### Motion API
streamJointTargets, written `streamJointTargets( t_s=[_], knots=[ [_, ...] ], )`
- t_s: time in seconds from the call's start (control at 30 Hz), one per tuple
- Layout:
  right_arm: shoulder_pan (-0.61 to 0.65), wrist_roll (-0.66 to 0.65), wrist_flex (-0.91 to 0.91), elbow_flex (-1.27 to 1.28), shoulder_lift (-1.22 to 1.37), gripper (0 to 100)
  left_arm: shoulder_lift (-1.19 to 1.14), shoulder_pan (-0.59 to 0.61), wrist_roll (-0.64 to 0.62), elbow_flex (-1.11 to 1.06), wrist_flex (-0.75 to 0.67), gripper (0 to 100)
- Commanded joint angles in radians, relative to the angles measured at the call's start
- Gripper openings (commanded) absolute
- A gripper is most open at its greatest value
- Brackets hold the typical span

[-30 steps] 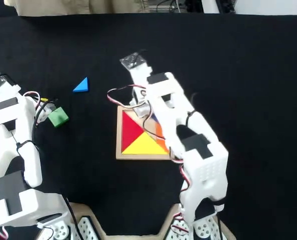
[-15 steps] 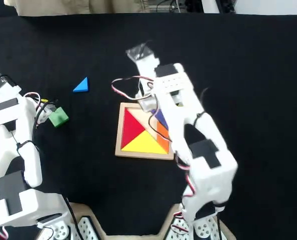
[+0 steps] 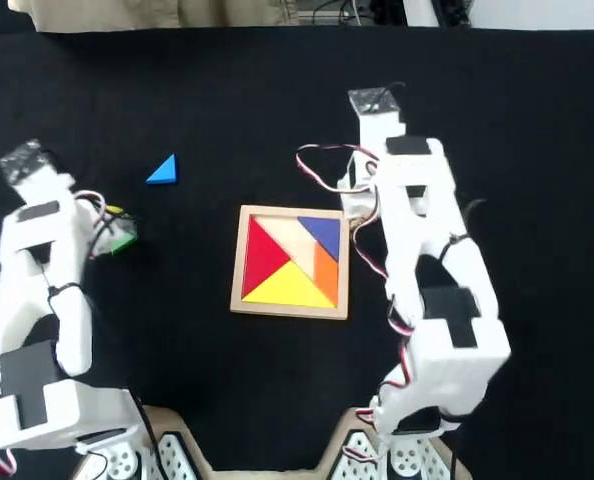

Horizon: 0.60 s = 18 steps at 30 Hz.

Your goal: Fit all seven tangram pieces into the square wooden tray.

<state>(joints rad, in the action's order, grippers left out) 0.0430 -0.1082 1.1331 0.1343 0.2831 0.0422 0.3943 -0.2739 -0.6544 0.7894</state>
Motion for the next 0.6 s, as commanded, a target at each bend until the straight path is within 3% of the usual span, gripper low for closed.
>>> streamJointTargets(
  t_s=[0.0,0.1,0.23,0.4,0.57],
  knots=[
    [-0.012,0.005,-0.025,-0.099,0.047,1.1,0.038,-0.015,0.023,-0.021,-0.094,30],
    [-0.018,0.014,0.038,-0.216,0.110,2.0,0.038,-0.016,0.023,-0.030,-0.106,30],
    [-0.025,0.043,0.158,-0.352,0.193,11.8,0.038,-0.016,0.021,-0.030,-0.106,30],
    [0.040,0.020,0.163,-0.440,0.223,0.8,0.038,-0.015,0.020,-0.031,-0.104,30],
    [0.089,0.020,0.163,-0.453,0.263,2.1,0.038,-0.010,0.020,-0.031,-0.103,30]
  ],
)
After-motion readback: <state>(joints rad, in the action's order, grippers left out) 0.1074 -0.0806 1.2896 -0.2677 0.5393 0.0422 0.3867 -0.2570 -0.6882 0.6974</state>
